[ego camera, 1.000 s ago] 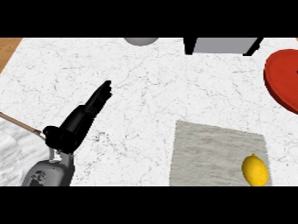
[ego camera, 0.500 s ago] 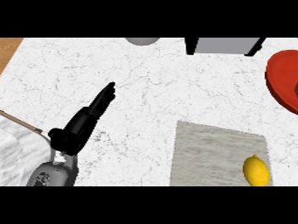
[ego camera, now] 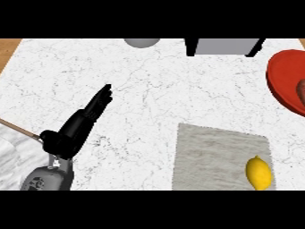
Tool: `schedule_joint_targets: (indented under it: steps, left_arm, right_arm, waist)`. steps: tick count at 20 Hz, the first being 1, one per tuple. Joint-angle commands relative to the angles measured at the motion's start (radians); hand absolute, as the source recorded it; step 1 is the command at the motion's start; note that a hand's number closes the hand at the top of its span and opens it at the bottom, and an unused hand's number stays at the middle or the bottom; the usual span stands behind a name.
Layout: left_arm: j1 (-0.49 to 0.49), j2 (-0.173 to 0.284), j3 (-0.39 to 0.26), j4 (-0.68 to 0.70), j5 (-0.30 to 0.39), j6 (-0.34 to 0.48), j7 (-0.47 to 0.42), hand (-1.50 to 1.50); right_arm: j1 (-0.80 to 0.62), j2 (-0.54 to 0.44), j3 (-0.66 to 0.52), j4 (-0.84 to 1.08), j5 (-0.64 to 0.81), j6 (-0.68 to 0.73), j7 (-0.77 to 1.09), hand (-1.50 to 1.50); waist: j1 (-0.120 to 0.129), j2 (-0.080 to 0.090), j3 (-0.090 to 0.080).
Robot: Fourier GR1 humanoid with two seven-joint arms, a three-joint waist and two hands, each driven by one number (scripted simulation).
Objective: Pick the sweet potato from the placemat and place it in the bowl
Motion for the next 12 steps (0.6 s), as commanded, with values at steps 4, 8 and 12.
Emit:
schedule_joint_targets:
  steps: [4, 8, 12]
  left_arm:
    - [0.053, 0.030, 0.025, -0.042, 0.014, -0.019, 0.005, 0.00]
    - [0.055, 0.034, 0.038, -0.016, 0.005, -0.016, -0.016, 0.00]
    - [0.053, 0.026, 0.046, -0.015, 0.006, -0.008, -0.020, 0.00]
  right_arm:
    - [0.184, -0.044, -0.148, -0.125, -0.173, -0.016, -0.089, -1.50]
    - [0.375, -0.028, -0.237, -0.250, -0.294, 0.046, -0.221, -1.50]
    - [0.563, -0.025, -0.321, -0.369, -0.398, 0.141, -0.278, -1.50]
  waist:
    - [-0.028, -0.012, -0.002]
    - [-0.045, -0.015, -0.002]
    - [-0.049, -0.015, -0.003]
